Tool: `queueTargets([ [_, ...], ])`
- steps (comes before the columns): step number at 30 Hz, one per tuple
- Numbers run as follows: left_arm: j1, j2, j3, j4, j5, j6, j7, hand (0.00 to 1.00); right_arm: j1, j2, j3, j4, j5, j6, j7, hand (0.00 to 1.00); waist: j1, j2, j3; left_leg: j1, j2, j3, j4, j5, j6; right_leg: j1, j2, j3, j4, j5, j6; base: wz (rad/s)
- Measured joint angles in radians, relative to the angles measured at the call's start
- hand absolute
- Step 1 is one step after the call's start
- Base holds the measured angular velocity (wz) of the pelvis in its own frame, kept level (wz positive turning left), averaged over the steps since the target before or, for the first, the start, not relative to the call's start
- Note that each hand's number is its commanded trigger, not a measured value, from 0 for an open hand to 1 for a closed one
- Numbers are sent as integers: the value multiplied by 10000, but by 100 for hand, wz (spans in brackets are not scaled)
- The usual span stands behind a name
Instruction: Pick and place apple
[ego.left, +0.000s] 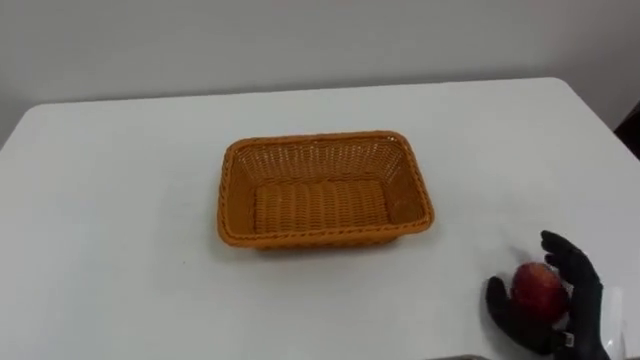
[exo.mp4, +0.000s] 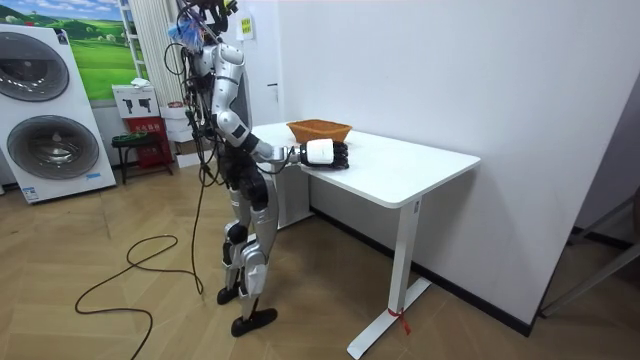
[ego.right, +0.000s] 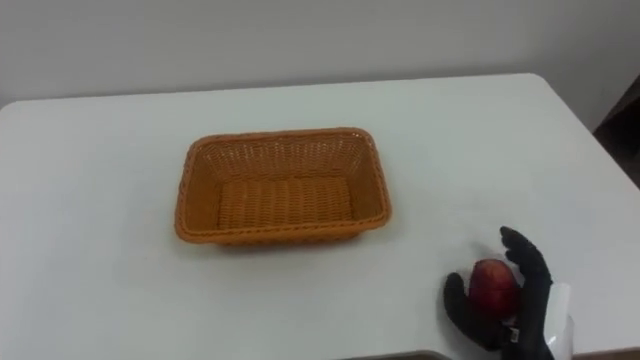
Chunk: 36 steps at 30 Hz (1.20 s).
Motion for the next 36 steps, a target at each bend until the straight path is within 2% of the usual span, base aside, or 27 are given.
queueTargets([
  [4, 59, 15, -226, 3, -144, 1, 77, 0, -16, -244, -70, 53, -33, 7, -233, 100, 12, 0, 1, -3, 54, -1, -1, 0, -11, -12, 51, -8, -1, 1, -2, 0],
  [16, 33, 20, -445, 0, -381, -86, 148, 0, -78, -241, -162, 127, -375, 81, -496, 100, 31, -63, 22, -7, 46, 7, 3, 3, -16, 27, 55, -7, -159, 41, -17, 0],
  [21, -25, 31, -637, 4, -355, -87, 149, 0, -201, -237, -148, 87, -293, 142, -486, 100, 70, -56, 72, -49, 61, 6, -16, -2, -22, 12, 59, -54, -151, 47, -26, 0],
  [23, -20, 36, -814, 0, -351, -87, 147, 0, -479, -164, -141, -109, -145, 420, -402, 100, 26, -79, 138, -51, 58, -13, -72, -2, -24, 8, 61, -52, -147, 53, -38, 0],
  [27, 34, 58, -825, 8, -326, -86, 139, 0, -495, -70, -76, -1064, 369, 1175, -94, 100, 67, -118, 177, -82, 60, -14, -22, 1, -27, -2, 65, -74, -109, 56, -41, 0],
  [29, 18, 74, -827, 36, -323, -87, 137, 0, -503, -69, -18, -1585, 674, 1348, 24, 100, 166, -96, 217, -109, 57, -3, 1, 1, -27, -94, 64, -53, -102, 57, -42, -4],
  [31, -40, 126, -871, 113, -326, -79, 137, 0, -560, -71, 53, -2202, 1062, 1400, 23, 100, 301, -104, 207, -199, 57, -2, 6, 7, -28, -154, 63, -61, -59, 57, -42, -2],
  [33, -25, 171, -873, 152, -314, -76, 137, 0, -900, -71, 66, -2605, 1162, 1397, -13, 100, 365, -75, 265, -195, 55, -5, 12, 10, -29, -189, 60, -63, -63, 57, -42, 0],
  [36, -23, 225, -874, 273, -305, -21, 136, 0, -1499, -154, 63, -2734, 1385, 1390, -46, 100, 544, -113, 246, -233, 56, -16, 38, 11, -30, -235, 60, -84, -81, 57, -42, 2],
])
